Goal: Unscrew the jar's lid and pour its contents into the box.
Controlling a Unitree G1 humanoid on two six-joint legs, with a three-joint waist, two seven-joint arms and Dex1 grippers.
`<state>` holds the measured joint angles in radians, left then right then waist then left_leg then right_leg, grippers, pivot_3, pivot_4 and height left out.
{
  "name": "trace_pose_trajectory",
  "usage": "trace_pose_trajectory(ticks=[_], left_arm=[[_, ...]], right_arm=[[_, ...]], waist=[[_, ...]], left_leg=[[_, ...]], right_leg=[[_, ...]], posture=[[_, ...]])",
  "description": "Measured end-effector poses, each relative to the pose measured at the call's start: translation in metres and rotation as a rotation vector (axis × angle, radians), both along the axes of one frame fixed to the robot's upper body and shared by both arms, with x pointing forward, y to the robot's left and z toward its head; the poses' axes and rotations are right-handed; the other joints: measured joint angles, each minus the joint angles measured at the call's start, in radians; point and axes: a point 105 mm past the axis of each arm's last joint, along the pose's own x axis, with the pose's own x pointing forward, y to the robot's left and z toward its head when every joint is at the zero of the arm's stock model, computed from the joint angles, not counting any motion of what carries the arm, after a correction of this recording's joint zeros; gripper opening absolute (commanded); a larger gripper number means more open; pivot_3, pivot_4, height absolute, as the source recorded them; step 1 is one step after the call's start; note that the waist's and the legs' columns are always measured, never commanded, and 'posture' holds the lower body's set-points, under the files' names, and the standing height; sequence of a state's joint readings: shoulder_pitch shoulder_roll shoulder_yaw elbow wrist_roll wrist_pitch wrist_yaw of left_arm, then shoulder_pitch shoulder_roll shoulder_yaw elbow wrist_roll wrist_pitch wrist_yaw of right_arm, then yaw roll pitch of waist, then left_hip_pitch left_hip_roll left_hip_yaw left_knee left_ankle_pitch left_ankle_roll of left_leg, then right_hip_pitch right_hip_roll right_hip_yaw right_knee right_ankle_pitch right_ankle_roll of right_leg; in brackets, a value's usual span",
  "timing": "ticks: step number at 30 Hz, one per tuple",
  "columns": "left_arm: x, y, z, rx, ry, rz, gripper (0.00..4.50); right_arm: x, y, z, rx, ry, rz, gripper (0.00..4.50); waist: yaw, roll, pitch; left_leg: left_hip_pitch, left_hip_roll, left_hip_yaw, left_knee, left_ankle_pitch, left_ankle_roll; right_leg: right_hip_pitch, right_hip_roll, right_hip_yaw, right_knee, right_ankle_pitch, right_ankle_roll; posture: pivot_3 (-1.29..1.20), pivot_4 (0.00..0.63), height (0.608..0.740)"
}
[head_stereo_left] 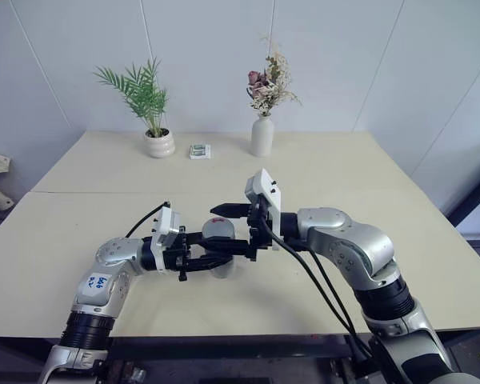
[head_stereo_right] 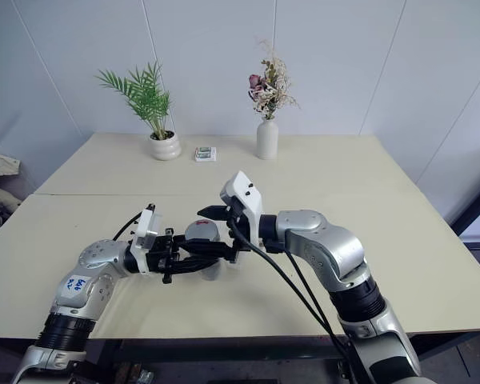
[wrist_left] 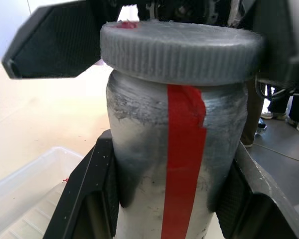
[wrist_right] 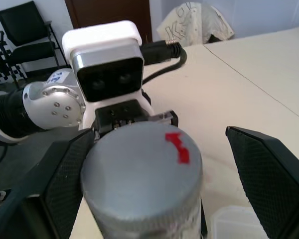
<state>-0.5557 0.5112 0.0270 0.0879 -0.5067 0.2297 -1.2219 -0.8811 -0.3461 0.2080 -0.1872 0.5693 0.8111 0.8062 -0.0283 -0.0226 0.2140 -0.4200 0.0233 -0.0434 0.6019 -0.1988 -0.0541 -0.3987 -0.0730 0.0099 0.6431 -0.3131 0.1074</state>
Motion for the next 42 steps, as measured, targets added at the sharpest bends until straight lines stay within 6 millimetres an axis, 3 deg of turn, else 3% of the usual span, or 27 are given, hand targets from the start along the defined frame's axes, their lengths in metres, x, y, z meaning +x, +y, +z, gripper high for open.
trace_pose_trajectory(ticks=[21,35,42], left_arm=[[0.004,0.001,0.0,-0.006,0.013,0.033,1.99],[0.001,0.0,0.0,0.001,0.009,0.007,1.99],[0.0,0.0,-0.001,0.004,0.009,-0.003,1.99]], right_arm=[[0.007,-0.028,-0.007,-0.032,0.022,-0.012,4.43],[0.017,-0.054,0.0,0.004,0.026,-0.088,4.43],[0.01,-0.064,-0.006,0.006,0.091,-0.032,4.43]], waist=[[0.001,0.0,0.0],[0.002,0.0,0.0],[0.001,0.0,0.0]], left_leg=[[0.0,0.0,0.0,0.0,0.0,0.0],[0.0,0.0,0.0,0.0,0.0,0.0],[0.0,0.0,0.0,-0.001,0.0,0.0]], right_leg=[[0.0,0.0,0.0,0.0,0.0,0.0],[0.0,0.0,0.0,-0.001,0.0,0.0],[0.0,0.0,0.0,-0.001,0.0,0.0]], posture=[[0.0,0.15,0.74],[0.0,0.15,0.74],[0.0,0.15,0.74]])
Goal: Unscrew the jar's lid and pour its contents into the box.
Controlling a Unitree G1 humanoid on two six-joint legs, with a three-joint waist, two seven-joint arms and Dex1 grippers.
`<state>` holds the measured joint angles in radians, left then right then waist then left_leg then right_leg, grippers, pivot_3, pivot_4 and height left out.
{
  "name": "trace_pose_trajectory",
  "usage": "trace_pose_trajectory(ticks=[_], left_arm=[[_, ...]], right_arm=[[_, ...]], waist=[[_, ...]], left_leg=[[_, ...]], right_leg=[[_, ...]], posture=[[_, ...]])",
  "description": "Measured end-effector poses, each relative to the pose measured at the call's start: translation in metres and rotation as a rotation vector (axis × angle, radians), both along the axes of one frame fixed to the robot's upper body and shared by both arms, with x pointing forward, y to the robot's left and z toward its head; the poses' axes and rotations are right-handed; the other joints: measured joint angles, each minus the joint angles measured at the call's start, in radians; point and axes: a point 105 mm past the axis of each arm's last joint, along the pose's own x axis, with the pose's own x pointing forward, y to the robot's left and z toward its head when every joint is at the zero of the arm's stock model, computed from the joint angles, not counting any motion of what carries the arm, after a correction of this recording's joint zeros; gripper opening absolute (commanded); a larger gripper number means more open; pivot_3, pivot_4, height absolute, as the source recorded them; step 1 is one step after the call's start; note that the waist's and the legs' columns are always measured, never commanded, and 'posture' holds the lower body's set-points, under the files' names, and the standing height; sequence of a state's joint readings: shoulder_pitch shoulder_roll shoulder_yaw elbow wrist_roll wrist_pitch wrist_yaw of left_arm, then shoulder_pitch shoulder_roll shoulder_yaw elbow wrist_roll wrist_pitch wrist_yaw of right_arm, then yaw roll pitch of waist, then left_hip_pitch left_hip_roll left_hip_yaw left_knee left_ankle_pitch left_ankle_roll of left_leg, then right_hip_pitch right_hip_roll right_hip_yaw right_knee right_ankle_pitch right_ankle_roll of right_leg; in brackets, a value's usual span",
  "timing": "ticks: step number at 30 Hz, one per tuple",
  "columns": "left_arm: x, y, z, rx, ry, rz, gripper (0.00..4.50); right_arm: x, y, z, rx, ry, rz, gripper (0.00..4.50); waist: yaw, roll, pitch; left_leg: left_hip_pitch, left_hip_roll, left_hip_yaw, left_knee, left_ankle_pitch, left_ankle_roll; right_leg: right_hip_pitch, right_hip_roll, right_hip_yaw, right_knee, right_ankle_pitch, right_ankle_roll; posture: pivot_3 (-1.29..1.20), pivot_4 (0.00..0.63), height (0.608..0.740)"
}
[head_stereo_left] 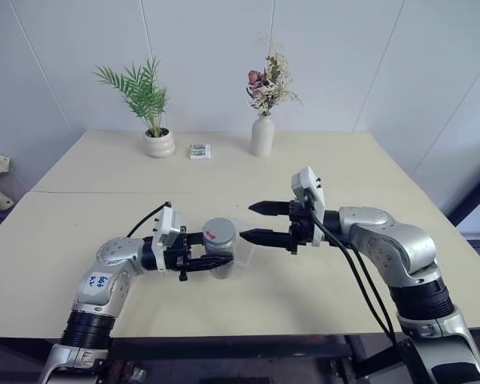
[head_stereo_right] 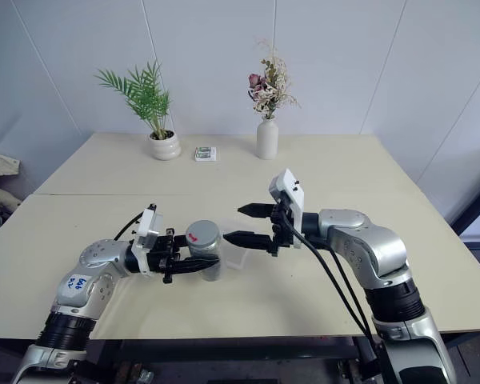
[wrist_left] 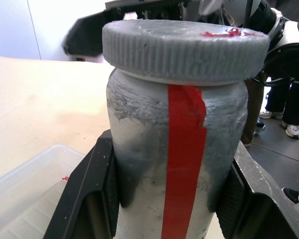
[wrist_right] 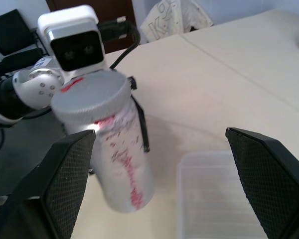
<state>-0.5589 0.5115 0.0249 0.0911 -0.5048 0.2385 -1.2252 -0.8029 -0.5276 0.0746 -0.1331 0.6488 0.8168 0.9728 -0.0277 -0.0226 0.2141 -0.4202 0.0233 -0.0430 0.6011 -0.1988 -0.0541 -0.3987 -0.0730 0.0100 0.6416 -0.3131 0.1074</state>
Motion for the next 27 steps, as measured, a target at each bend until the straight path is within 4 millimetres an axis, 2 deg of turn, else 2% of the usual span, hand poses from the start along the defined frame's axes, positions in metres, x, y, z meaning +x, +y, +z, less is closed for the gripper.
trace_pose_trajectory(ticks=[9,17,27], left_arm=[[0.0,0.0,0.0,0.0,0.0,0.0,1.99],[0.0,0.0,0.0,0.0,0.0,0.0,1.99],[0.0,0.0,0.0,0.0,0.0,-0.002,1.99]], right_arm=[[-0.009,0.003,0.002,0.024,0.029,0.075,4.43],[-0.015,0.02,0.012,0.065,-0.002,0.122,4.43],[-0.02,0.053,0.005,0.024,-0.062,0.177,4.43]], waist=[[0.0,0.0,0.0],[0.0,0.0,0.0],[0.0,0.0,0.0]], left_leg=[[0.0,0.0,0.0,0.0,0.0,0.0],[0.0,0.0,0.0,0.0,0.0,0.0],[0.0,0.0,0.0,0.0,0.0,0.0]], right_leg=[[0.0,0.0,0.0,0.0,0.0,0.0],[0.0,0.0,0.0,0.0,0.0,0.0],[0.0,0.0,0.0,0.0,0.0,0.0]], posture=[[0.0,0.15,0.74],[0.0,0.15,0.74],[0.0,0.15,0.74]])
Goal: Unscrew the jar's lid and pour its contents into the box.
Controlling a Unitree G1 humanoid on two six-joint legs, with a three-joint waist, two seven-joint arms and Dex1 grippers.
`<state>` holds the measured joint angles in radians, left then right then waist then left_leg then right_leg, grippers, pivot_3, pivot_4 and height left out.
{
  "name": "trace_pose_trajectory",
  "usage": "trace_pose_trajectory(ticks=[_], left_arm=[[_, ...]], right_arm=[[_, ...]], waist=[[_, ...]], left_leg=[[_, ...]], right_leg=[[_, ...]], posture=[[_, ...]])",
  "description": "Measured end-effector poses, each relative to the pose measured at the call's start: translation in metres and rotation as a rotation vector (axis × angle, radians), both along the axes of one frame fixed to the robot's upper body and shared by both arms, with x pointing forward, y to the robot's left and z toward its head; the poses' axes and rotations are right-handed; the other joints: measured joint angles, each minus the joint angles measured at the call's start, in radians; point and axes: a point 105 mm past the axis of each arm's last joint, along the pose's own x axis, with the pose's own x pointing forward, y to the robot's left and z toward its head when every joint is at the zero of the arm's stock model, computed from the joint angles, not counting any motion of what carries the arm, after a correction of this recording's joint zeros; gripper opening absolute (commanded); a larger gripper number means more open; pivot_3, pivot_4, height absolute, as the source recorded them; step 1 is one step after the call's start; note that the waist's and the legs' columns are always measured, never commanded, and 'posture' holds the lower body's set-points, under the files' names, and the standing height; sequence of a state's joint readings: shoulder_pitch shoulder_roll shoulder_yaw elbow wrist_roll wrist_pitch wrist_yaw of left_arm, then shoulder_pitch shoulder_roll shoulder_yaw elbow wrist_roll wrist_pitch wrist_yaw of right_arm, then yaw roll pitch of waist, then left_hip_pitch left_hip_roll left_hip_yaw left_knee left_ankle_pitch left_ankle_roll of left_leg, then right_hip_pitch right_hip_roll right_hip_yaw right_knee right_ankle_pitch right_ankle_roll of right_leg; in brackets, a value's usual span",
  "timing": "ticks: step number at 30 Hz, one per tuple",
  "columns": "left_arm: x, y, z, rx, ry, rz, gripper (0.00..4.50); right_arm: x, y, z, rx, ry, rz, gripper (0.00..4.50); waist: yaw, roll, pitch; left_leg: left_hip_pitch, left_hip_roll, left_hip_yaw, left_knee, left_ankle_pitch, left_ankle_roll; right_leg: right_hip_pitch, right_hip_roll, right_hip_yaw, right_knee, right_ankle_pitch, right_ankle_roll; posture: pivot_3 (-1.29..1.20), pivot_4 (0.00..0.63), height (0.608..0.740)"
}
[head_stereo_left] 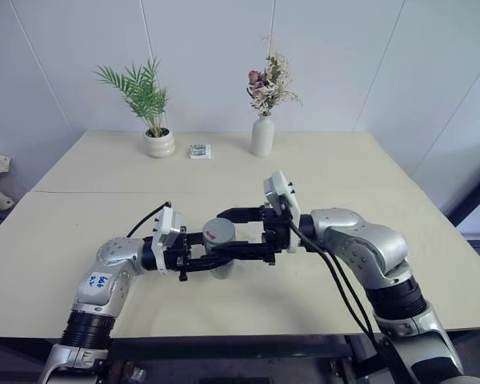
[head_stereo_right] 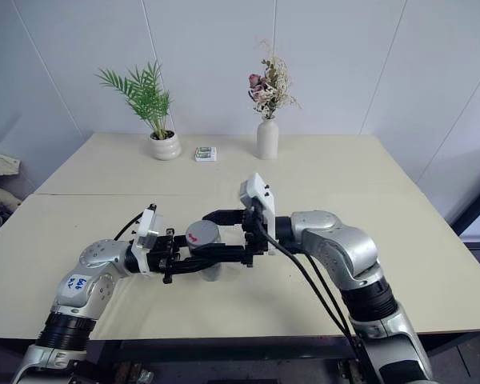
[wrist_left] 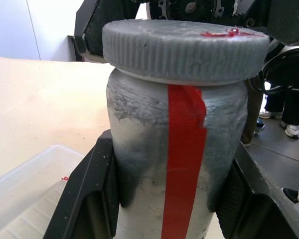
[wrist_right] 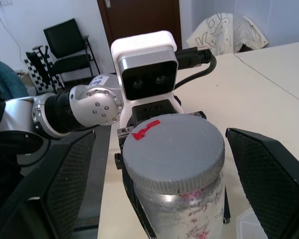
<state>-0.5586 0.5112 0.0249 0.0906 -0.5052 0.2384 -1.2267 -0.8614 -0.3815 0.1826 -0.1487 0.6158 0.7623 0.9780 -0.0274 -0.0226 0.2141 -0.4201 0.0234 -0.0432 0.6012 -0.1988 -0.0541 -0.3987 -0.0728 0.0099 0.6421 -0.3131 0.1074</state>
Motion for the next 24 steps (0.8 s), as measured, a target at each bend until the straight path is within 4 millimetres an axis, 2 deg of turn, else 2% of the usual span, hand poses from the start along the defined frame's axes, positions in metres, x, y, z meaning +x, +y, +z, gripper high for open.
trace_pose_trajectory(ticks=[6,13,17,19,24], left_arm=[[0.0001,0.0,0.0,0.0,0.0,0.001,1.99],[0.0002,0.0,0.0001,-0.001,0.0,0.002,1.99],[0.0002,-0.0001,0.0001,-0.001,0.0,0.002,1.99],[0.0005,0.0,0.0,-0.003,0.003,0.004,1.99],[0.0004,0.0,-0.0002,-0.006,0.011,0.003,1.99]], right_arm=[[0.0059,0.0052,-0.0061,-0.018,-0.001,-0.015,4.43],[0.0063,0.0089,-0.0039,-0.016,-0.018,-0.012,4.43],[0.0087,0.0085,-0.0055,-0.016,-0.009,-0.018,3.53],[0.0083,0.009,-0.0051,-0.013,-0.012,-0.015,2.74],[0.0082,0.0092,-0.0047,-0.013,-0.016,-0.014,2.64]], waist=[[0.0,0.0,0.0],[0.0,0.0,0.0],[0.0,0.0,0.0],[0.0,0.0,0.0],[0.0,0.0,0.0]], left_leg=[[0.0,0.0,0.0,0.0,0.0,0.0],[0.0,0.0,0.0,0.0,0.0,0.0],[0.0,0.0,0.0,0.0,0.0,0.0],[0.0,0.0,0.0,0.0,0.0,0.0],[0.0,0.0,0.0,0.0,0.0,0.0]], right_leg=[[0.0,0.0,0.0,0.0,0.0,0.0],[0.0,0.0,0.0,0.0,0.0,0.0],[0.0,0.0,0.0,0.0,0.0,0.0],[0.0,0.0,0.0,0.0,0.0,0.0],[0.0,0.0,0.0,0.0,0.0,0.0]], posture=[[0.0,0.15,0.74],[0.0,0.15,0.74],[0.0,0.15,0.74],[0.0,0.15,0.74],[0.0,0.15,0.74]])
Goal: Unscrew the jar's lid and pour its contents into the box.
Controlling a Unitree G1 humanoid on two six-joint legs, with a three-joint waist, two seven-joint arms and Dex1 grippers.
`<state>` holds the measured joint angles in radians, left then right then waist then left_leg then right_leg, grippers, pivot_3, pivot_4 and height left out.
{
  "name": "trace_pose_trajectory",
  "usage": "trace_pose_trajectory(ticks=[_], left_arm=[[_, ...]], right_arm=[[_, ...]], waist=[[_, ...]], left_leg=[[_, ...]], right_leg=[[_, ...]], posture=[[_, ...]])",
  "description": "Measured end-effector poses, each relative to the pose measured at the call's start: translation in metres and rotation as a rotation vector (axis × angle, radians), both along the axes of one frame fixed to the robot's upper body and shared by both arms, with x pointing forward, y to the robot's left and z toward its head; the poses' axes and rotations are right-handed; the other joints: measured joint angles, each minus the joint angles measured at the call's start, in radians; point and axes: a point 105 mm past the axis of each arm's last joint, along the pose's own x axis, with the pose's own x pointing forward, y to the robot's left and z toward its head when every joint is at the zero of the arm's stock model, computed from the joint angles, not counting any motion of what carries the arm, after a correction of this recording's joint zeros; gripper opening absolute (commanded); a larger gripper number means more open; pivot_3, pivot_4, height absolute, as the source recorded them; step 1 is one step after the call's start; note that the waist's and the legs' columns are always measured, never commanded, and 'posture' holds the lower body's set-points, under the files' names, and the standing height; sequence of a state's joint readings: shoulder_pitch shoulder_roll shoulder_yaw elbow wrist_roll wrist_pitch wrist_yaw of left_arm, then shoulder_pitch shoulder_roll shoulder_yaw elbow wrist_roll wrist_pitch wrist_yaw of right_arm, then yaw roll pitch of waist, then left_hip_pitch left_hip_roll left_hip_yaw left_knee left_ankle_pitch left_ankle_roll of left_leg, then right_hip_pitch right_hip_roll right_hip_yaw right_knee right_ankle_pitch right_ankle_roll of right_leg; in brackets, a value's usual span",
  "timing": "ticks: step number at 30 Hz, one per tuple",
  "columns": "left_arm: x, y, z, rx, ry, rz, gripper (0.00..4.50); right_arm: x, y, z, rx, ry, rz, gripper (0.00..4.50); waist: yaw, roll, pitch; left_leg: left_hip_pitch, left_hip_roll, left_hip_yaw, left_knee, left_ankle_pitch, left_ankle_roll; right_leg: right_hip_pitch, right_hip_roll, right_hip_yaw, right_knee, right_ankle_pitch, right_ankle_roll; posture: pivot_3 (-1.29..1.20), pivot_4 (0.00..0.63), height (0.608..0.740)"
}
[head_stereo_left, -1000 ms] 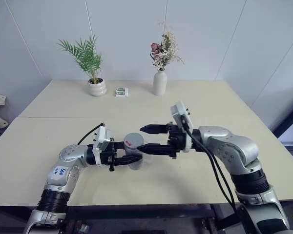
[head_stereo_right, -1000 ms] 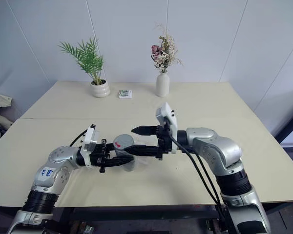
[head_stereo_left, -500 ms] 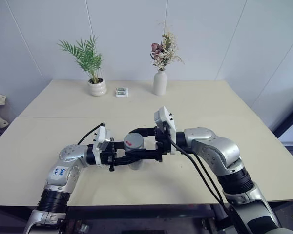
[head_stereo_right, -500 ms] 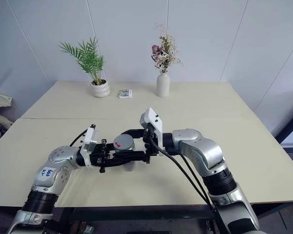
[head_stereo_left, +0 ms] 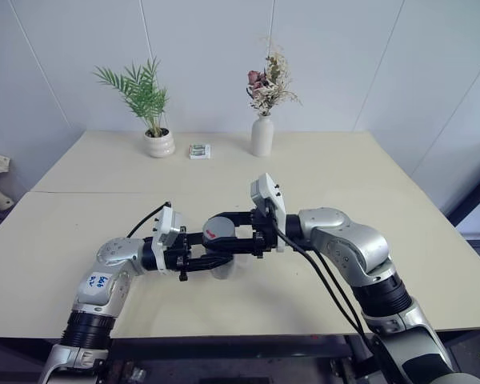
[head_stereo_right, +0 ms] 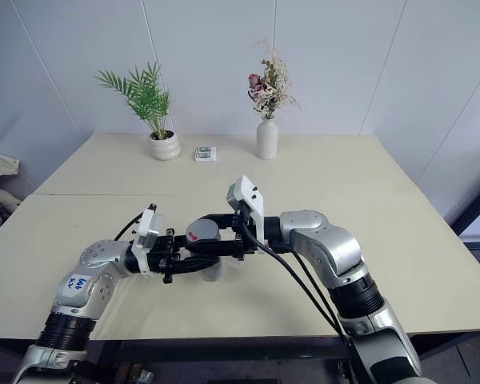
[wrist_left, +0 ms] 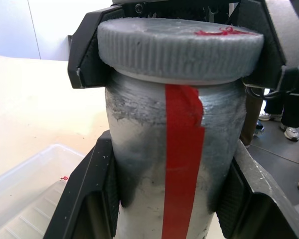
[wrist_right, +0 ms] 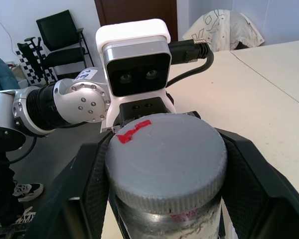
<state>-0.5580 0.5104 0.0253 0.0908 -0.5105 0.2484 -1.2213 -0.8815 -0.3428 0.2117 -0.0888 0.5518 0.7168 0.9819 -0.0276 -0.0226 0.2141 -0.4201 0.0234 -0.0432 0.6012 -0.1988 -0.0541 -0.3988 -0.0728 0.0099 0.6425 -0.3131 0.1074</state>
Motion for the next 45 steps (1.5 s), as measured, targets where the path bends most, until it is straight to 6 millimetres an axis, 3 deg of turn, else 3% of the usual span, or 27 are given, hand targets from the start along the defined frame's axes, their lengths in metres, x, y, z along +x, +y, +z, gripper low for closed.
trace_pose_trajectory(ticks=[9,14,19,24,26,30,36,40,45], left_arm=[[-0.001,0.001,0.003,-0.028,0.008,-0.006,1.99],[-0.002,-0.001,-0.001,-0.004,0.008,-0.012,1.99],[-0.003,0.0,-0.004,-0.003,0.015,-0.008,1.99],[-0.003,0.002,-0.004,0.0,0.01,0.004,1.99],[-0.006,0.003,-0.001,0.002,-0.007,0.014,1.99],[-0.006,0.023,0.004,0.002,-0.014,0.092,1.99],[-0.008,0.025,0.015,-0.037,-0.027,0.116,1.99],[-0.006,0.027,0.018,-0.056,-0.022,0.135,1.99],[-0.004,0.025,0.025,-0.063,-0.036,0.138,1.99]], right_arm=[[-0.001,0.002,0.007,0.073,0.088,0.004,2.64],[-0.009,-0.005,0.056,0.304,0.171,0.082,2.64],[-0.005,-0.012,0.059,0.33,0.185,0.049,2.64],[0.016,-0.047,0.061,0.322,0.078,-0.139,2.64],[0.034,-0.077,0.049,0.301,0.036,-0.304,2.64],[0.067,-0.159,0.007,0.236,0.008,-0.679,2.64],[0.083,-0.23,-0.044,0.166,-0.043,-1.002,2.64],[0.09,-0.252,-0.076,0.122,-0.053,-1.122,2.64],[0.092,-0.251,-0.117,0.063,0.002,-1.156,2.64]], waist=[[0.0,0.0,0.0],[0.0,0.001,0.0],[0.0,0.001,0.0],[0.001,0.001,0.0],[0.004,0.0,0.0],[0.008,0.001,0.0],[-0.002,0.001,0.001],[-0.003,0.001,0.001],[-0.002,0.001,0.001]], left_leg=[[0.0,0.0,0.0,0.0,0.0,0.0],[0.0,0.0,0.0,0.0,0.0,0.0],[0.0,0.0,0.0,0.0,0.0,0.0],[0.0,0.0,0.0,-0.001,0.0,0.0],[0.0,0.0,0.0,-0.001,0.0,0.0],[-0.001,-0.001,0.001,-0.003,0.0,0.0],[0.001,0.0,0.003,-0.004,0.0,0.0],[0.002,0.0,0.004,-0.003,0.0,0.0],[0.003,0.0,0.004,-0.003,0.001,-0.001]], right_leg=[[0.0,0.0,0.0,0.0,0.0,0.0],[0.0,0.0,0.0,0.001,0.0,0.0],[0.0,0.0,0.0,0.0,0.0,0.0],[0.0,0.0,0.0,-0.001,0.0,0.0],[0.0,0.0,0.0,-0.002,0.0,0.0],[0.0,-0.001,0.0,-0.005,0.0,0.0],[0.0,0.0,0.002,-0.004,0.0,0.0],[0.0,0.001,0.003,-0.002,0.0,0.0],[0.0,0.002,0.006,0.0,0.0,0.0]], posture=[[0.0,0.15,0.74],[0.0,0.15,0.74],[0.0,0.15,0.74],[0.0,0.15,0.74],[0.0,0.15,0.74],[0.0,0.15,0.74],[0.0,0.15,0.74],[0.0,0.15,0.74],[0.0,0.15,0.74]])
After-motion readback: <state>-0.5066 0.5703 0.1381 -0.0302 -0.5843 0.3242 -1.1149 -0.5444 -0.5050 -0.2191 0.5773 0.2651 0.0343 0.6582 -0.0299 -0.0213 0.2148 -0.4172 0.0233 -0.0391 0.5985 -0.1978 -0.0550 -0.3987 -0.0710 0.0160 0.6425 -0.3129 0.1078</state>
